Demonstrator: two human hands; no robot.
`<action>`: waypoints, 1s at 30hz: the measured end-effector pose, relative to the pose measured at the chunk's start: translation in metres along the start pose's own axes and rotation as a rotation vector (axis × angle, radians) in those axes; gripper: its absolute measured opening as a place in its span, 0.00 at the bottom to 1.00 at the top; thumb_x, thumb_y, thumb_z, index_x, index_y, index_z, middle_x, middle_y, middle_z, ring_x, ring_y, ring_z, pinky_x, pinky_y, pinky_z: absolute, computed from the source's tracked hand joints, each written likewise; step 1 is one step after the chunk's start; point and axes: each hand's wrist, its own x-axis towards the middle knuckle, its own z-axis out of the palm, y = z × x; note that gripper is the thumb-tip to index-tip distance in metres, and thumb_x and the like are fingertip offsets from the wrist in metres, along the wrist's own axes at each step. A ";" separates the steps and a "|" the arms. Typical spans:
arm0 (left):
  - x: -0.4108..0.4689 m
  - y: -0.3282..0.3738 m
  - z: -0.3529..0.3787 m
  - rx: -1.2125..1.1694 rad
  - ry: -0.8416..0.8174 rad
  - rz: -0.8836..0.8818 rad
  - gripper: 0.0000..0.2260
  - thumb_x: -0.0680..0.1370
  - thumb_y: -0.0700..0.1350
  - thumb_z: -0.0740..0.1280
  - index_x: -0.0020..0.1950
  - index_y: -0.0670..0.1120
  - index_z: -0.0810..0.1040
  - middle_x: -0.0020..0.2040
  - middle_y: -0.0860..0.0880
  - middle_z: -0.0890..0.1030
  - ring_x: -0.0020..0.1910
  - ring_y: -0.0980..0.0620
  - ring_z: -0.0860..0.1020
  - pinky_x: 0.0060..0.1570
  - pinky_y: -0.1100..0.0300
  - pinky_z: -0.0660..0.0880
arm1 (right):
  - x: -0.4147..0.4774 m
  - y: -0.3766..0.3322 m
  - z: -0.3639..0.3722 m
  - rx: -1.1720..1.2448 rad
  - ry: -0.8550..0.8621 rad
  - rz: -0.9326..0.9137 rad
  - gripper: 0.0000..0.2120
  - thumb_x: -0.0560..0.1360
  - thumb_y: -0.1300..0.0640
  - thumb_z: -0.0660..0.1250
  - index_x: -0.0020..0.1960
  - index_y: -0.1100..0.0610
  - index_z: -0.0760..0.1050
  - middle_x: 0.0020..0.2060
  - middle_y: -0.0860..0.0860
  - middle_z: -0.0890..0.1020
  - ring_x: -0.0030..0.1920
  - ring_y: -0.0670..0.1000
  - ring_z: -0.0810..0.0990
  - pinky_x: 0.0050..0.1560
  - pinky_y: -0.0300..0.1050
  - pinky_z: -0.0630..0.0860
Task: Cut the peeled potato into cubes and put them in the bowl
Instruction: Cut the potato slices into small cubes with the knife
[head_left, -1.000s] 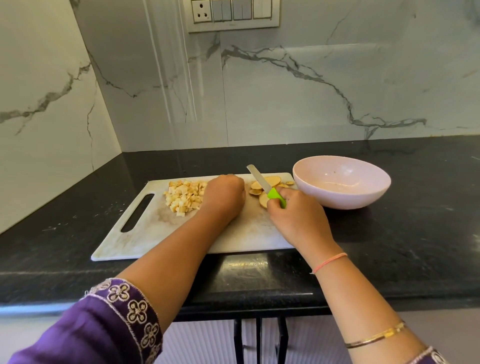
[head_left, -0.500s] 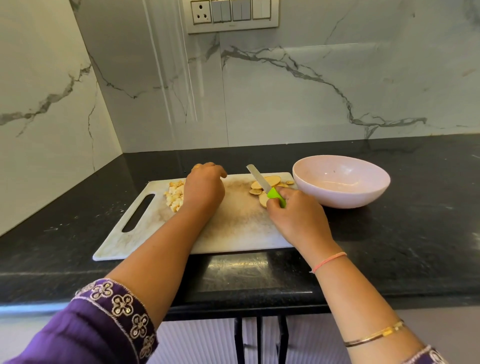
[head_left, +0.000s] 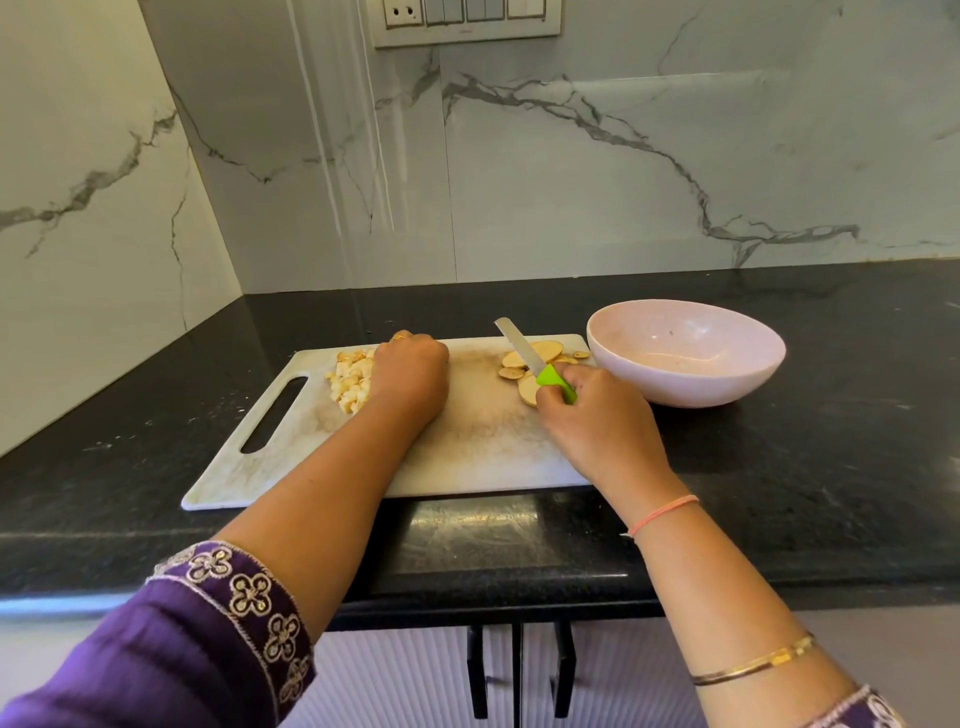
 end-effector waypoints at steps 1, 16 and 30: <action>0.000 -0.003 0.000 0.007 0.004 -0.011 0.13 0.81 0.41 0.57 0.57 0.45 0.81 0.53 0.46 0.79 0.55 0.45 0.73 0.50 0.56 0.69 | -0.001 0.000 0.000 -0.003 -0.002 -0.003 0.13 0.78 0.53 0.58 0.54 0.56 0.79 0.29 0.47 0.73 0.29 0.47 0.70 0.28 0.41 0.60; -0.008 -0.006 -0.013 -0.275 0.130 -0.014 0.21 0.77 0.29 0.57 0.65 0.45 0.76 0.63 0.46 0.75 0.63 0.46 0.71 0.61 0.57 0.69 | -0.004 -0.002 -0.003 0.010 -0.009 -0.001 0.16 0.78 0.53 0.58 0.60 0.58 0.77 0.36 0.51 0.77 0.35 0.51 0.75 0.34 0.44 0.71; -0.010 -0.002 -0.009 -0.254 0.182 -0.076 0.13 0.82 0.40 0.56 0.65 0.43 0.73 0.58 0.44 0.78 0.54 0.45 0.76 0.50 0.57 0.71 | -0.006 -0.003 -0.004 0.028 0.005 0.007 0.15 0.79 0.54 0.58 0.60 0.59 0.77 0.36 0.50 0.76 0.34 0.49 0.74 0.32 0.41 0.67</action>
